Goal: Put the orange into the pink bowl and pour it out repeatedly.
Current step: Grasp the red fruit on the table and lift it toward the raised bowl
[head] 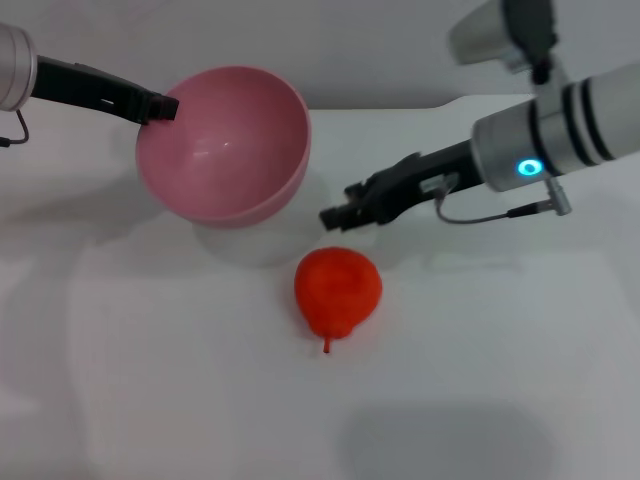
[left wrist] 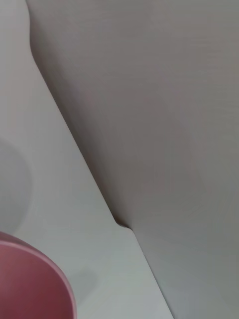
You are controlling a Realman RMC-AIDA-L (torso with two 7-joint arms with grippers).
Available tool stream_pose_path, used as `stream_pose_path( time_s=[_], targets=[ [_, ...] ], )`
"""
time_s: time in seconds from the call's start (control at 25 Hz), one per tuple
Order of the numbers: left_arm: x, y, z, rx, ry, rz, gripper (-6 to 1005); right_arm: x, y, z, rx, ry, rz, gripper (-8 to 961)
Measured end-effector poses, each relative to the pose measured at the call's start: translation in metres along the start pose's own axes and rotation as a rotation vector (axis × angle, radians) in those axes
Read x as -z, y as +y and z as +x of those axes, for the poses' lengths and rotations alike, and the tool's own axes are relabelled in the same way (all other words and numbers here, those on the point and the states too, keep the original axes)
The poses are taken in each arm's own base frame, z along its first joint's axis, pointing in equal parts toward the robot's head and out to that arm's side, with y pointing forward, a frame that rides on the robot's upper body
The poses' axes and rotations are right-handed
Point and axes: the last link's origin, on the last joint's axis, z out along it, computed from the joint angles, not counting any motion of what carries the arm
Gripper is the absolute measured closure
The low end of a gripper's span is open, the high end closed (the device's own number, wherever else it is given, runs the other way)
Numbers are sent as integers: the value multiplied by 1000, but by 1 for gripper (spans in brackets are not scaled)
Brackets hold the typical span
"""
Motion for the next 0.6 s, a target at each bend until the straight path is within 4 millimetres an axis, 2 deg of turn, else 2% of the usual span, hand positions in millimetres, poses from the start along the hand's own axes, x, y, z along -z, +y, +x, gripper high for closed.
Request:
stream_pose_path(
  time_s=[0.28,0.6],
  targets=[
    [2,-2,-1,0,-8,17,957,-14,13,1,43,108,-18,373],
    [4,-7,-4,11,-19,40,957,-27,11,17,19,128,20,376]
  ],
)
